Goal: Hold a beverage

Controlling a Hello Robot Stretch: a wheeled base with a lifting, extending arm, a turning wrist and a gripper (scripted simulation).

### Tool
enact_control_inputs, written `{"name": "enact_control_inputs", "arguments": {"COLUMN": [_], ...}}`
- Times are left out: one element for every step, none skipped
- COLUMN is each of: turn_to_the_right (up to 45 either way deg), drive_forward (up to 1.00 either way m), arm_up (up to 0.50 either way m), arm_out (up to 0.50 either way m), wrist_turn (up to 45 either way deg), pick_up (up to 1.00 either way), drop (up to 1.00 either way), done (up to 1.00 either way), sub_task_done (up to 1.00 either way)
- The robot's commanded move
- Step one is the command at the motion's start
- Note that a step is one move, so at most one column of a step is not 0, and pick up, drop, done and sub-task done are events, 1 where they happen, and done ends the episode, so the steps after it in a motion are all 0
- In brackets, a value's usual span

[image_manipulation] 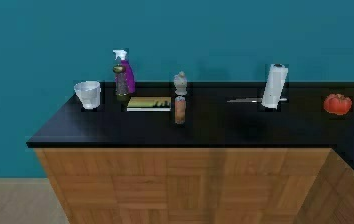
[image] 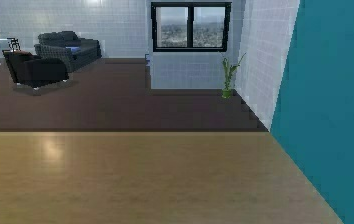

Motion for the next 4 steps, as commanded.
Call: {"name": "enact_control_inputs", "arguments": {"turn_to_the_right": [0.0, 0.0, 0.0, 0.0], "drive_forward": [0.00, 0.00, 0.00, 0.00], "arm_up": [0.50, 0.38, 0.00, 0.00], "arm_out": [0.00, 0.00, 0.46, 0.00], "wrist_turn": [0.0, 0.0, 0.0, 45.0], "pick_up": [0.00, 0.00, 0.00, 0.00], "drop": [0.00, 0.00, 0.00, 0.00], "done": [0.00, 0.00, 0.00, 0.00], "sub_task_done": [0.00, 0.00, 0.00, 0.00]}}
